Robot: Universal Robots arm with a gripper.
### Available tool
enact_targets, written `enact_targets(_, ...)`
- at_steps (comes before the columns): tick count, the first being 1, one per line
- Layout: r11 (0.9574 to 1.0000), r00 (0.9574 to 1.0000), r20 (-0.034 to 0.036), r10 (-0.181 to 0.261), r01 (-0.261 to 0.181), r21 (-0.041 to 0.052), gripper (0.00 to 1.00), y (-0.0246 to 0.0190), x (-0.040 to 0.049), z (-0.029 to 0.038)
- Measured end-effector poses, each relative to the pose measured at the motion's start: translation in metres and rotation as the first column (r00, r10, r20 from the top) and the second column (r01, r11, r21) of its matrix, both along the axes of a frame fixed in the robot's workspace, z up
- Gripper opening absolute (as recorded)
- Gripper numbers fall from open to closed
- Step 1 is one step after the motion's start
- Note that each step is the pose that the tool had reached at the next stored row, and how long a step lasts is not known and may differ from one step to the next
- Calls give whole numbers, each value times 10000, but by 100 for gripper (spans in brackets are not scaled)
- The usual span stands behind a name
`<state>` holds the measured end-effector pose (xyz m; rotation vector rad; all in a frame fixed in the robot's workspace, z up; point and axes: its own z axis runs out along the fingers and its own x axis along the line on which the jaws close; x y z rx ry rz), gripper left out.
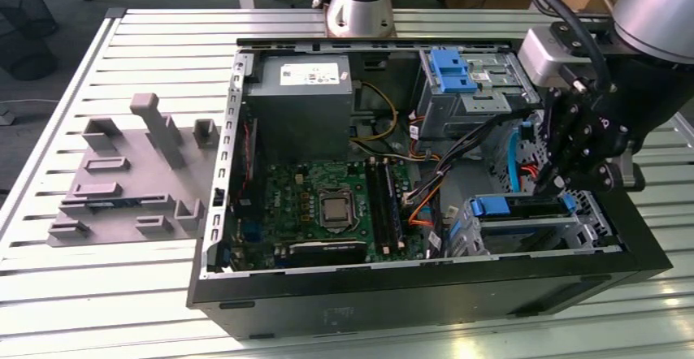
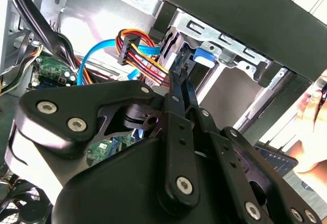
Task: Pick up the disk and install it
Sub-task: 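Insert the first disk wire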
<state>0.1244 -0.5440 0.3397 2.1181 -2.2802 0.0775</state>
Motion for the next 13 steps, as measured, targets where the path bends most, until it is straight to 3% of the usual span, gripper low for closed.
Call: enact_targets(13, 9997, 9997, -47, 258, -258, 0, 16, -20, 19, -35)
